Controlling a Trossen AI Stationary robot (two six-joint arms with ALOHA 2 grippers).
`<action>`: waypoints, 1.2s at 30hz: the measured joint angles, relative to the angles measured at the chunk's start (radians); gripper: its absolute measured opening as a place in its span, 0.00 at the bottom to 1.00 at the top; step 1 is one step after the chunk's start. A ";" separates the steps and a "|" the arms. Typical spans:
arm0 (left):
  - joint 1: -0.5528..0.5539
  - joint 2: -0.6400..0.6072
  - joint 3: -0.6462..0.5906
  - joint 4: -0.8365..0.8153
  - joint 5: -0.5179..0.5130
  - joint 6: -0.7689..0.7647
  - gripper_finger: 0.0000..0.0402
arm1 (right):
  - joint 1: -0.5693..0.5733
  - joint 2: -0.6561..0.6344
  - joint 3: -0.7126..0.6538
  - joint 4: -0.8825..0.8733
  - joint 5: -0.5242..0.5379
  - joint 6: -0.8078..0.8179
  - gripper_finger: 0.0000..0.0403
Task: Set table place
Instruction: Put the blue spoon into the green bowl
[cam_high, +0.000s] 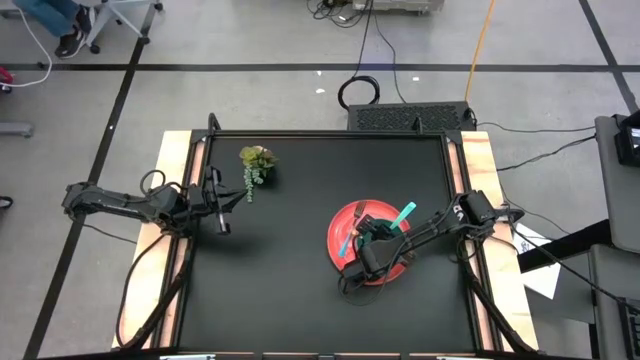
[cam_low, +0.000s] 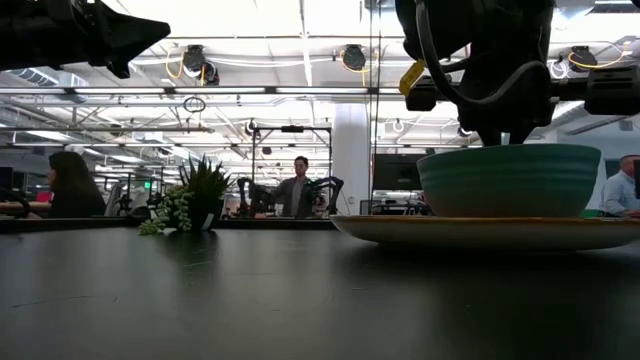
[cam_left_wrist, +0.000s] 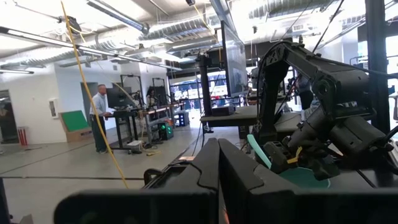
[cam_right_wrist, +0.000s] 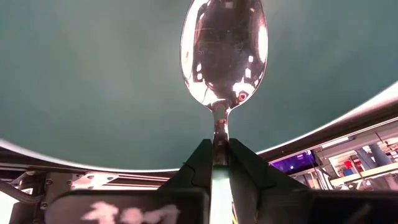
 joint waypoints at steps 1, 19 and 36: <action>0.000 0.000 0.000 0.000 0.000 0.000 0.02 | 0.000 0.000 0.000 0.000 0.000 -0.001 0.04; 0.000 0.000 0.000 0.000 0.000 0.000 0.02 | -0.003 0.000 0.000 0.000 0.003 -0.048 0.08; 0.000 0.000 0.000 0.000 0.001 -0.004 0.02 | -0.041 0.000 0.000 0.000 0.005 -0.054 0.06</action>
